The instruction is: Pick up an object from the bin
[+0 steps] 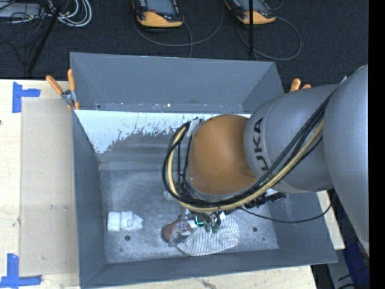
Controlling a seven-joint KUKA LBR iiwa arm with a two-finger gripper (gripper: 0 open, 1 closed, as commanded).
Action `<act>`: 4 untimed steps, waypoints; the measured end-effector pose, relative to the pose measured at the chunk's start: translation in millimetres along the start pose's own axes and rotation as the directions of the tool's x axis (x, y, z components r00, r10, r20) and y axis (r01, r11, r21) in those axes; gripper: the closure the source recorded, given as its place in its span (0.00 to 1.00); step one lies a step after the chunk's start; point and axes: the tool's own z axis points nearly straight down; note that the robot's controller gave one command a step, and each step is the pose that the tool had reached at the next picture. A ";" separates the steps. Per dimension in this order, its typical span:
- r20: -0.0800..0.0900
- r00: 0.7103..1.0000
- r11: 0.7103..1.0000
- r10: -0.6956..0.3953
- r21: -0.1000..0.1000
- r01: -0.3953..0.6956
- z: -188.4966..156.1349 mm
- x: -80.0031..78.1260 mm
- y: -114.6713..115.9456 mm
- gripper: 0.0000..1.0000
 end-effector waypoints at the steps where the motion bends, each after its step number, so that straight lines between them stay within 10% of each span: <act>1: 0.007 1.000 1.000 0.003 -0.001 -0.003 -3.7 -2.0 -0.5 0.00; 2: -0.010 0.942 0.942 -0.335 -0.004 0.335 55.6 -5.8 -16.7 1.00; 3: -0.010 0.942 0.942 -0.335 -0.004 0.335 55.6 -5.9 -16.7 1.00; 4: 0.016 0.921 0.921 -0.388 0.005 0.388 -125.3 -10.5 -63.5 1.00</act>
Offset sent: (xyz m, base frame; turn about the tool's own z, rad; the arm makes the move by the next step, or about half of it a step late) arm 0.0072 -0.0204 -0.0630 -0.3415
